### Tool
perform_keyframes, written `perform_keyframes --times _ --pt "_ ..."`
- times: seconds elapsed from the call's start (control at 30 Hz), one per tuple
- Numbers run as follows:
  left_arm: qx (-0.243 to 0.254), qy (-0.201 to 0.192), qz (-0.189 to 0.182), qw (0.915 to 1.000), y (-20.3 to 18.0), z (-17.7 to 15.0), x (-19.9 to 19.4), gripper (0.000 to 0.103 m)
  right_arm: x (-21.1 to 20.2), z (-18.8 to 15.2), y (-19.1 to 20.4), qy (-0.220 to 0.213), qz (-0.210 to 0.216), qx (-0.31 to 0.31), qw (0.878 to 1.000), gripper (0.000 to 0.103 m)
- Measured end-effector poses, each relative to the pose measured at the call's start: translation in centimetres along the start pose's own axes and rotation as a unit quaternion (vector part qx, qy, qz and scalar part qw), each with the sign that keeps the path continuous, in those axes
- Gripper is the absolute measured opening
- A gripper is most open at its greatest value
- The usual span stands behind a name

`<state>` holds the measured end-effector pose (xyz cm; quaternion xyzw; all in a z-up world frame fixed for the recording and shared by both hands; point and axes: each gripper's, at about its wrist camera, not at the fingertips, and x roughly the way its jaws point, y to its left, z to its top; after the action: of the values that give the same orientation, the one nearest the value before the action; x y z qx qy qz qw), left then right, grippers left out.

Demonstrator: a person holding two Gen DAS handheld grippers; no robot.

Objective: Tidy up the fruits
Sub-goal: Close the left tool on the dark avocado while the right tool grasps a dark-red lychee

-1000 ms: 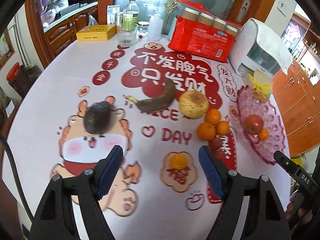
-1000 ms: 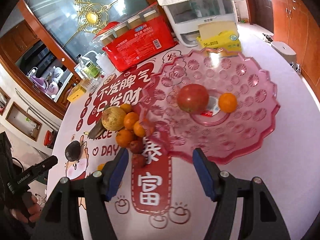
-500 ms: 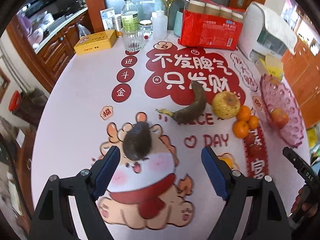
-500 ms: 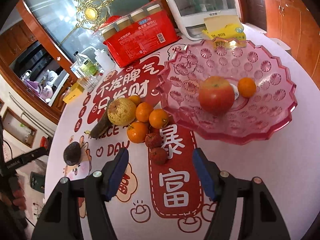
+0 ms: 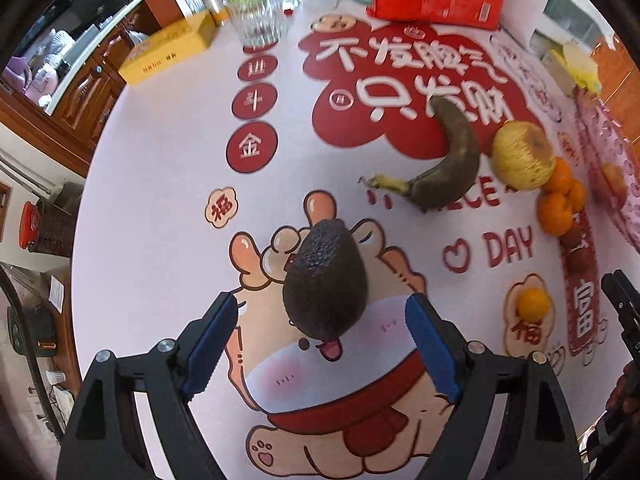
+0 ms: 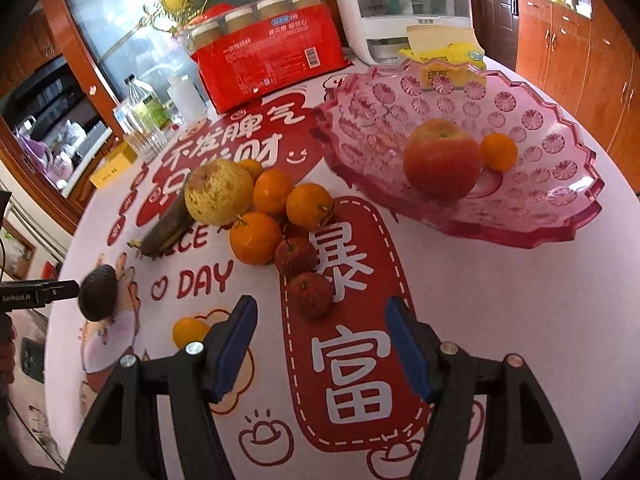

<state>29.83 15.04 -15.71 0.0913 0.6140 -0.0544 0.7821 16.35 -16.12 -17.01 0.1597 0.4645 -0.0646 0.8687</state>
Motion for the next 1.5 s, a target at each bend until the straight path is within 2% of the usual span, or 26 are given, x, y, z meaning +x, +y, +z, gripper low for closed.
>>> perform_keyframes --times 0.4,0.7,0.93,1.07,1.2,1.3,1.5 --pt "-0.014 0.034 -0.032 0.9988 1.5 0.7 4.3 0.085 3.3 -0.5 2.2 0.025 -0.035 -0.027 0.999 0.066" --pt "-0.016 0.028 -0.049 0.9983 1.5 1.4 5.8 0.084 4.6 -0.5 2.6 0.024 -0.048 -0.036 0.998 0.06" --pt "-0.03 0.024 -0.069 0.9969 2.0 1.7 6.5 0.074 5.1 -0.4 2.7 0.02 -0.053 -0.04 0.998 0.05" --pt "-0.033 0.012 -0.093 0.995 1.7 2.0 6.5 0.056 5.2 -0.2 2.7 0.018 -0.056 -0.039 0.997 0.042" --pt "-0.04 0.003 -0.094 0.9948 1.6 2.0 6.3 0.056 5.2 -0.1 2.6 0.02 -0.055 -0.036 0.998 0.04" --pt "-0.05 0.002 -0.097 0.994 1.9 1.8 6.3 0.055 5.1 -0.1 2.4 0.021 -0.049 -0.029 0.998 0.033" --pt "-0.05 -0.002 -0.092 0.9945 2.4 1.0 5.7 0.055 4.9 -0.3 2.5 0.019 -0.039 -0.023 0.999 0.033"
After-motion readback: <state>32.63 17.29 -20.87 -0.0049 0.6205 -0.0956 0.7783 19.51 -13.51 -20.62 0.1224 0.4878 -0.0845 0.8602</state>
